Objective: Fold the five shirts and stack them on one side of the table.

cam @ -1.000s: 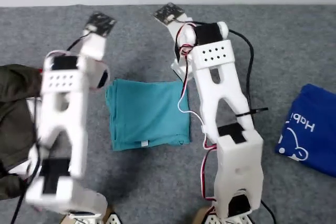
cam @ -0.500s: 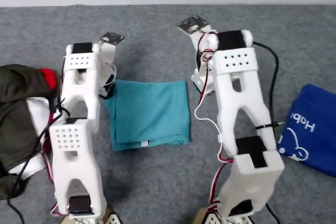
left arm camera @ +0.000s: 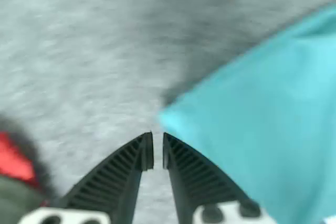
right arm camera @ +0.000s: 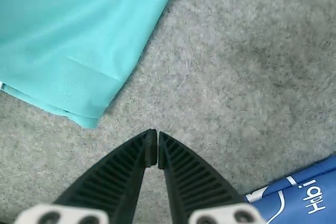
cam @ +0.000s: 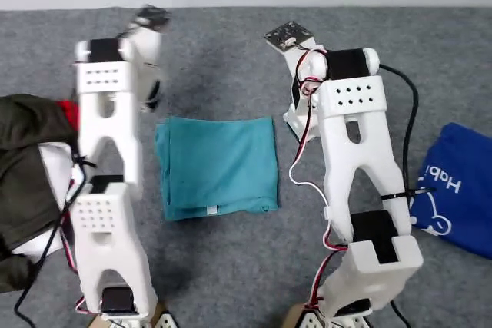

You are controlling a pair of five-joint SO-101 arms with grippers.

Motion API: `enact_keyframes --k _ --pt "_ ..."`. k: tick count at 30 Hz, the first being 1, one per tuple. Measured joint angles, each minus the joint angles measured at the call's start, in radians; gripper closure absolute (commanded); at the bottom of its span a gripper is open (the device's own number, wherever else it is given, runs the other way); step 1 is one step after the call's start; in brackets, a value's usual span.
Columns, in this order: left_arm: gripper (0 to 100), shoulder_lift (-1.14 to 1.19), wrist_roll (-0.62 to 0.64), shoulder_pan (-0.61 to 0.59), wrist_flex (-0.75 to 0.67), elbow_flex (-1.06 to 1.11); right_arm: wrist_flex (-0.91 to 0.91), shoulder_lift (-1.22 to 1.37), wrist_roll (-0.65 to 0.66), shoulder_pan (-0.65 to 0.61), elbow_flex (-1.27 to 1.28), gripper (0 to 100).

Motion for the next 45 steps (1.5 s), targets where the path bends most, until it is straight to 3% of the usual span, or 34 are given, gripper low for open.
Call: enact_keyframes --k 4,11,22,27,31,36,45 --pt "96 -0.005 0.0 0.061 -0.052 0.132 0.0 0.0 0.0 -0.003 0.0 98.8" --pt "96 0.107 0.0 0.005 -0.138 0.198 0.0 0.0 0.0 -0.003 0.0 98.8" --pt "96 0.11 0.014 -0.006 -0.005 -0.054 0.0 0.0 -0.031 -0.003 0.003 97.8" --pt "96 -0.006 0.043 -0.021 0.002 -0.072 0.0 0.0 -0.143 -0.057 0.069 80.7" --pt "96 -0.157 0.069 -0.094 0.002 -0.005 -0.002 0.0 -0.29 -0.147 0.189 71.0" --pt "96 -0.356 0.071 -0.244 0.002 0.189 -0.048 0.087 -0.505 -0.249 0.221 69.0" --pt "96 -0.568 -0.034 -0.503 -0.048 0.503 -0.112 0.364 -0.565 -0.345 0.121 69.0"
